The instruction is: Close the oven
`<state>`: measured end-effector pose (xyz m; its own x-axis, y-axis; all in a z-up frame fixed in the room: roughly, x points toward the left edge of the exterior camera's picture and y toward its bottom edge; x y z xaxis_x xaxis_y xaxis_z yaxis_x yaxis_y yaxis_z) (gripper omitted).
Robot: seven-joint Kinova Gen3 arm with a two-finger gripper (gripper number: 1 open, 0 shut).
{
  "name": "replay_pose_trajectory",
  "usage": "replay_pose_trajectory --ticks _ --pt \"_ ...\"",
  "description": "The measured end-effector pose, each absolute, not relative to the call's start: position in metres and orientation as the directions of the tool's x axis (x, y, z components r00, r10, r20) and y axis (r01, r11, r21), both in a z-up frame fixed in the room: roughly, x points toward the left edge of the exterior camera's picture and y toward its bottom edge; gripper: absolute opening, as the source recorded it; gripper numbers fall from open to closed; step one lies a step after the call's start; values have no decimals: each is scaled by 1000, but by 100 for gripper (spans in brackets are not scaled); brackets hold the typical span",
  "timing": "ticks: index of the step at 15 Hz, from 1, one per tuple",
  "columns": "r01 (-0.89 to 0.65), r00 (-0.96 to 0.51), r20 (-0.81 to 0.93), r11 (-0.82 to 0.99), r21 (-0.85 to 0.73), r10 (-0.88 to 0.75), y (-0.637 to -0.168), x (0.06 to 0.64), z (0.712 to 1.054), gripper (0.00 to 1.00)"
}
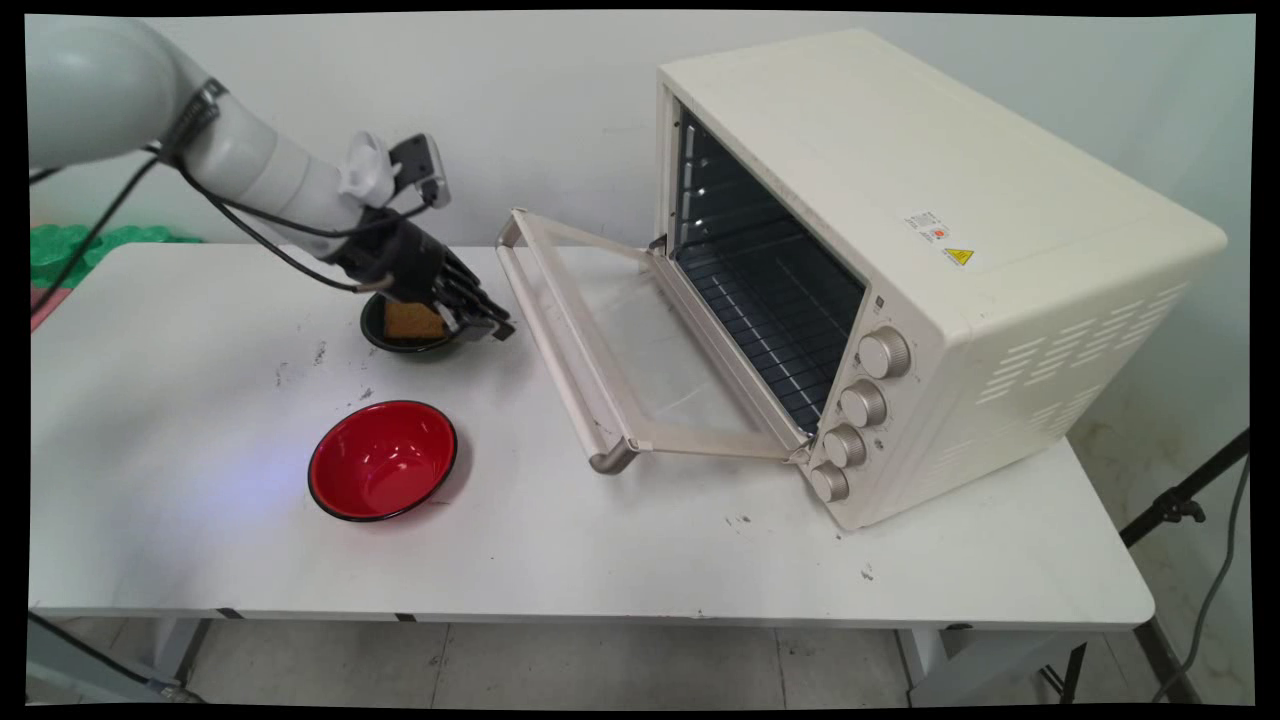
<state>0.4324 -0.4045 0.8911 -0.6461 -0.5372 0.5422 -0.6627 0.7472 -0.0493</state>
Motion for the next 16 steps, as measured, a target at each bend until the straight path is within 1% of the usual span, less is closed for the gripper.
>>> replay_pose_trajectory --ticks 10,16 --pt "-709 -568 603 705 -12 -561 -411 401 844 0" --pt "-719 -527 653 695 -2 -544 -420 383 840 0"
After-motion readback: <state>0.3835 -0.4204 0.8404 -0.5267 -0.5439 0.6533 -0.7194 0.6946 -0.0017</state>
